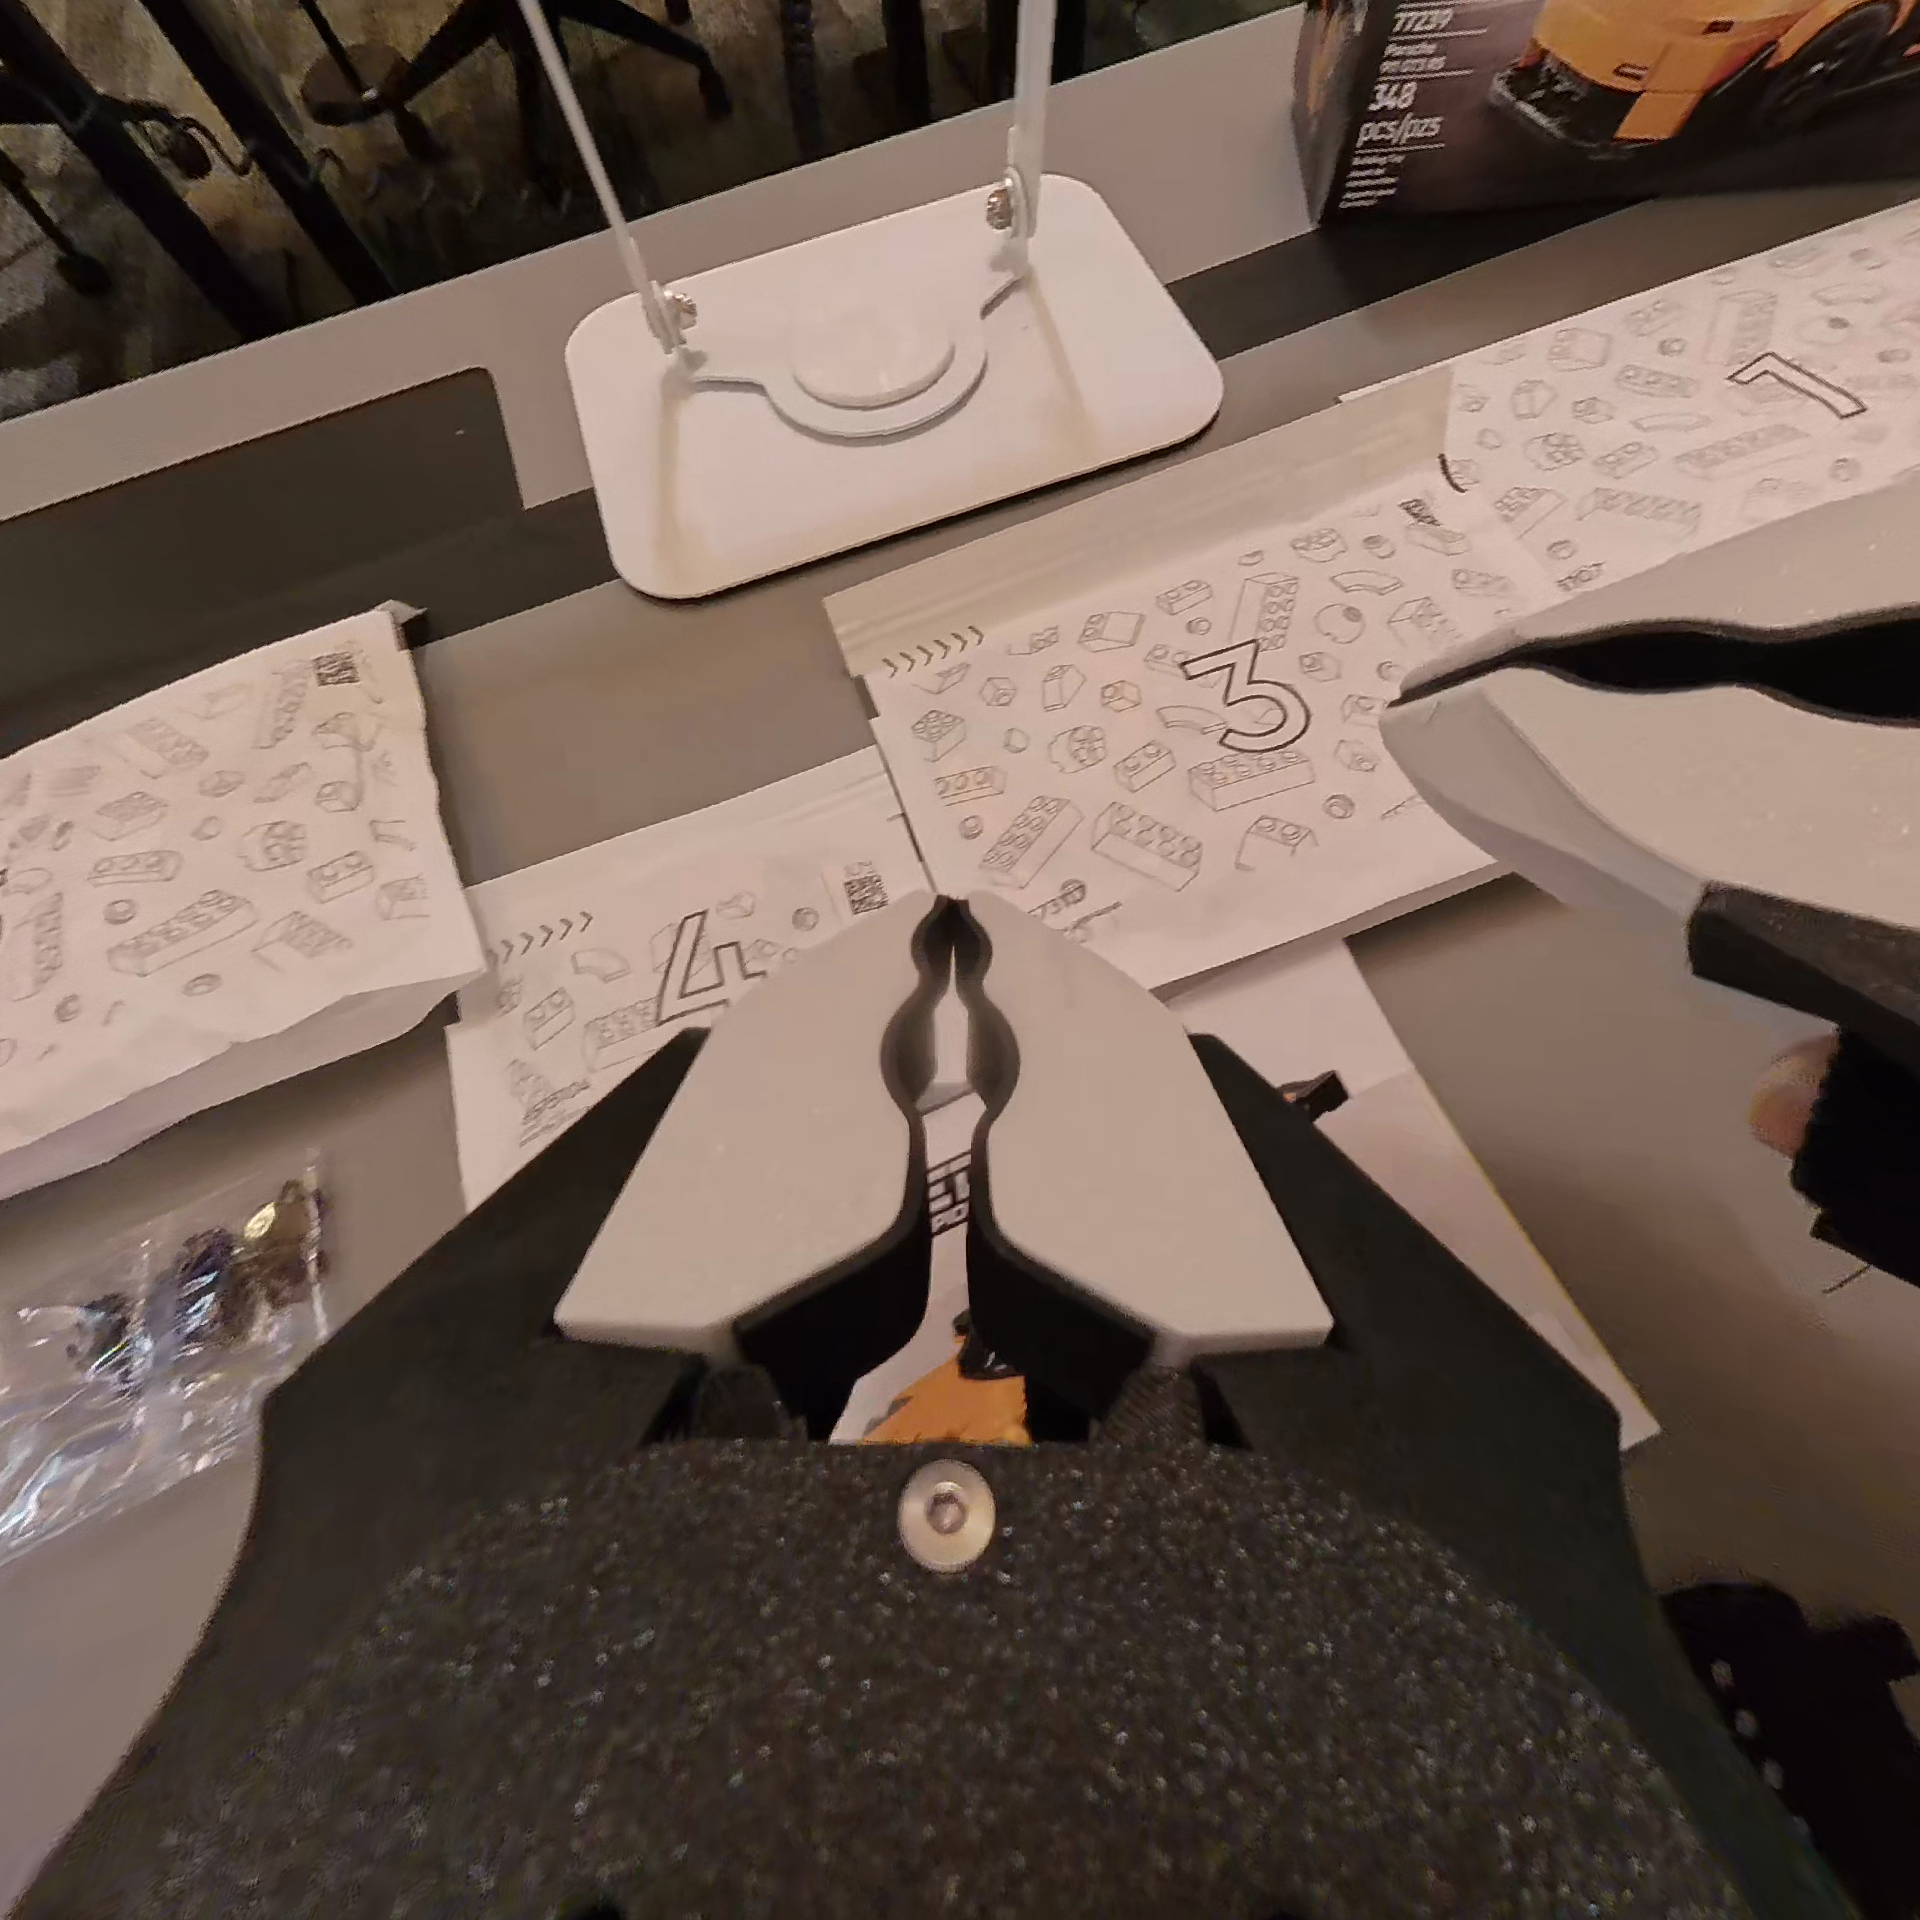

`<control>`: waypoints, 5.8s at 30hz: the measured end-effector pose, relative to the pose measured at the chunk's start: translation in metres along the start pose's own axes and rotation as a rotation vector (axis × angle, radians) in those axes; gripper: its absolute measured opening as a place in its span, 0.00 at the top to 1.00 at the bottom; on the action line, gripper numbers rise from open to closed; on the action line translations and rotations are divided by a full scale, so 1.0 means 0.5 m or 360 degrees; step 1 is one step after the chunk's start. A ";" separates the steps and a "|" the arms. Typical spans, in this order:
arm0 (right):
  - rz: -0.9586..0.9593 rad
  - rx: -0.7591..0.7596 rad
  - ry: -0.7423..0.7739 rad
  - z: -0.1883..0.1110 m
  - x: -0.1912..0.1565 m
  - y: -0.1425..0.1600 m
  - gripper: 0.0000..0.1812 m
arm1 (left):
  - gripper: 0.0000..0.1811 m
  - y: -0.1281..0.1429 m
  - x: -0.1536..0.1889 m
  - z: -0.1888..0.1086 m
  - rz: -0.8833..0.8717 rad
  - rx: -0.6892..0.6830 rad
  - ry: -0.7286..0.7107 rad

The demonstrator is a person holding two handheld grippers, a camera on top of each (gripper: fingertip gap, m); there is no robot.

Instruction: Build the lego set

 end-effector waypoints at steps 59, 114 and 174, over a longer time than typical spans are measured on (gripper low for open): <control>-0.0283 0.0257 -0.0365 0.112 -0.254 -0.199 1.00 | 1.00 0.025 -0.340 -0.152 -0.0158 0.0118 -0.0506; -0.0165 0.0485 -0.0234 -0.135 -0.187 0.004 0.93 | 1.00 0.209 -0.140 -0.336 -0.0076 0.0333 -0.0443; 0.0197 0.0309 0.0401 -0.215 0.044 0.173 0.97 | 0.88 0.199 -0.179 -0.214 0.0154 0.0141 -0.0023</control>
Point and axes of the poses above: each gripper's, where its closed fingertips meet, z out along the fingers, y out of its underside, x = y × z across the jaws, the point moved 10 cm from there along -z, back along the fingers, and after that the axes turned 6 degrees about -z, right-handed, at the moved point
